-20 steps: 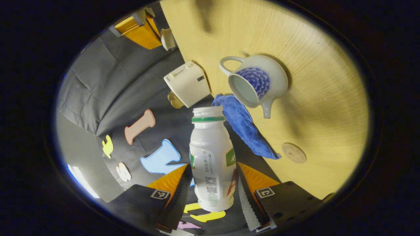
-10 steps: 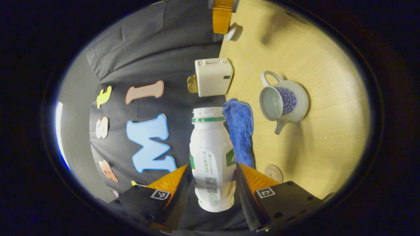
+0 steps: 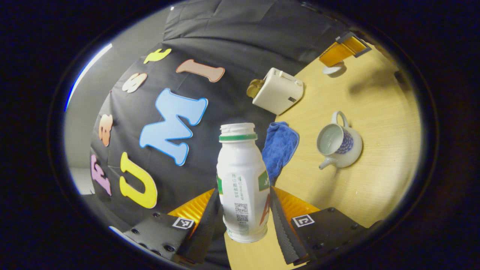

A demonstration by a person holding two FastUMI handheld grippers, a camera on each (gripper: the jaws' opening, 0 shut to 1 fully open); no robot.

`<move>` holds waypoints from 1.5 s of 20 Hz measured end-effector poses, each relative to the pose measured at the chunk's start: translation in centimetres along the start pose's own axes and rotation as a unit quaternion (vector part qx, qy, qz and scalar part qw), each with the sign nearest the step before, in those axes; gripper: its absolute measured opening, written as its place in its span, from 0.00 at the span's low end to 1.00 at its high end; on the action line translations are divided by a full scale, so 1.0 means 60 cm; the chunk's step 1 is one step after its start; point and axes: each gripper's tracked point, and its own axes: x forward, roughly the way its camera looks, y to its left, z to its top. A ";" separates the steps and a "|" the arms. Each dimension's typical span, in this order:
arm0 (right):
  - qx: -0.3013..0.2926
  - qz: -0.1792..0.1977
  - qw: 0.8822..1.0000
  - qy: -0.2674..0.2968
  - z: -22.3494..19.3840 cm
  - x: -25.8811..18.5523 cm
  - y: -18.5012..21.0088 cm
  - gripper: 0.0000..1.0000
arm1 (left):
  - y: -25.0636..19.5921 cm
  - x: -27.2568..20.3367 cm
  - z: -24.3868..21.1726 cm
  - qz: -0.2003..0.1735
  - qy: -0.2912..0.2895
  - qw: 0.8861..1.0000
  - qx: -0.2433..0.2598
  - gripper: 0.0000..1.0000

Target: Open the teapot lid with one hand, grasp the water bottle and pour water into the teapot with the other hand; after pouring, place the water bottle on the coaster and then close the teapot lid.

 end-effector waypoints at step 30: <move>-0.104 0.066 0.992 0.009 -0.005 0.011 0.143 0.05 | -0.069 -0.077 -0.135 0.002 0.003 0.904 -0.428 0.86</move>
